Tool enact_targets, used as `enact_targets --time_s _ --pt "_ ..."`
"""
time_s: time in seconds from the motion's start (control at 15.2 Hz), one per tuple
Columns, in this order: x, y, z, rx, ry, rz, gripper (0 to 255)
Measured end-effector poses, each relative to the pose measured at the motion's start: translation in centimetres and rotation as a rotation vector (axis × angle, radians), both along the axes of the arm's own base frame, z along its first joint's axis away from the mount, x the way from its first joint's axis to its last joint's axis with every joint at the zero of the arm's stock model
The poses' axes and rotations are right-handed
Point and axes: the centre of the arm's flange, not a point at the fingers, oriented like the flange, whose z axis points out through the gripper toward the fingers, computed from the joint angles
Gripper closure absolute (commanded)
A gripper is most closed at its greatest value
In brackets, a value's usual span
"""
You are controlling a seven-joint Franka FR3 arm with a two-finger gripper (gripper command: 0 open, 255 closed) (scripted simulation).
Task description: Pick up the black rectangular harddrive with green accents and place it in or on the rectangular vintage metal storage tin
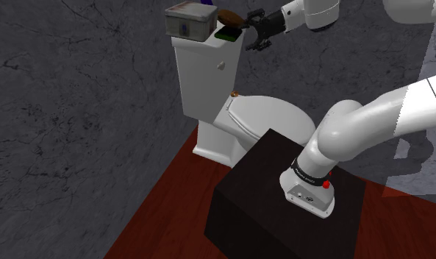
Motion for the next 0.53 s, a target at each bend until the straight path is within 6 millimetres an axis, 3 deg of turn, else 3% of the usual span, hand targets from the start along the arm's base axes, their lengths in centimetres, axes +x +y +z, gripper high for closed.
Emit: enact_targets --time_s 0.33,0.53 --pt "0.2 -5.6 -4.8 0.229 -0.175 -0.199 0" --pt "0.3 -7.7 -7.9 0.350 -0.267 -0.307 0"
